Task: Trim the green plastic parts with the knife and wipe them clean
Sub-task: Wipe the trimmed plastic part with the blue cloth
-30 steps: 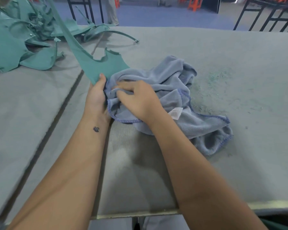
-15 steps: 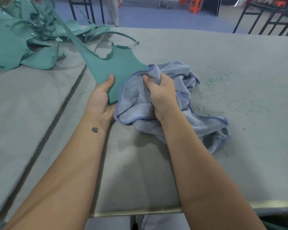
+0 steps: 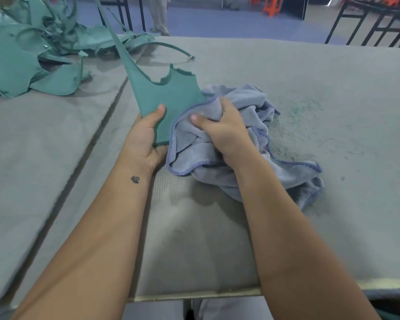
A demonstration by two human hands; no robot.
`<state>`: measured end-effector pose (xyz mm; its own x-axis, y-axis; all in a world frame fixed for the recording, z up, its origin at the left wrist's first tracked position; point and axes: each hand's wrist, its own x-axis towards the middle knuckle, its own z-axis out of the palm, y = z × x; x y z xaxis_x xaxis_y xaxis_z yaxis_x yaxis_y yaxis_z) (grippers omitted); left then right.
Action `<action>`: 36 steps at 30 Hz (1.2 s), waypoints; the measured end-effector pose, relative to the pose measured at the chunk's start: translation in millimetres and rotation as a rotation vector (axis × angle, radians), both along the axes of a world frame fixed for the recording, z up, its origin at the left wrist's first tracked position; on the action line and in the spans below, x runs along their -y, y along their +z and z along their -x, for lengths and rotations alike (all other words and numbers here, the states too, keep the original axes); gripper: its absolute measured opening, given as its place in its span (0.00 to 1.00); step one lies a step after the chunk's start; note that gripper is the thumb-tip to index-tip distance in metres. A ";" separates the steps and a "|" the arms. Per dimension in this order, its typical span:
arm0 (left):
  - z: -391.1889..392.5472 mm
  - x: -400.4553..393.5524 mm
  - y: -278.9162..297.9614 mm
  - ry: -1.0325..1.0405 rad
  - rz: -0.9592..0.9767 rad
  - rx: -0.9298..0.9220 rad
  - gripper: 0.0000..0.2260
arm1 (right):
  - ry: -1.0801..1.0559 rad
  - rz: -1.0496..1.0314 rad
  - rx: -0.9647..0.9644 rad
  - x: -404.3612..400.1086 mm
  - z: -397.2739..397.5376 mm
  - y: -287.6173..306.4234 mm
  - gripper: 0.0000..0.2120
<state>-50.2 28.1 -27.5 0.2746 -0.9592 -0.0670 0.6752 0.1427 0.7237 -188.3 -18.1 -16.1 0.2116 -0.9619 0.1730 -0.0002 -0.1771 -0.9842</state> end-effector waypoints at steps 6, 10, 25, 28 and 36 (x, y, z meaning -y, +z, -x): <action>2.4 0.9 -0.4 -0.015 -0.019 0.050 0.12 | -0.259 0.085 -0.084 -0.4 -4.0 7.9 0.16; 5.9 1.2 4.2 0.030 -0.055 -0.023 0.17 | -0.316 -0.134 0.376 -3.3 2.4 8.9 0.15; 19.3 -2.2 6.7 -0.076 -0.206 -0.250 0.23 | -0.014 0.115 -0.054 -25.4 -25.2 1.8 0.05; 22.2 -5.3 9.9 -0.101 -0.142 -0.325 0.25 | -0.024 0.138 -0.147 -26.0 -24.3 -2.8 0.12; 30.4 -2.4 13.9 -0.084 -0.253 -0.126 0.13 | -0.207 -0.077 0.063 -15.7 -19.2 6.2 0.16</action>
<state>-80.6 30.5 -13.6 0.1693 -0.9268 -0.3353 0.7639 -0.0915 0.6388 -169.1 -2.4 -9.9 -0.0007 -0.9946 0.1038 0.0331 -0.1037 -0.9941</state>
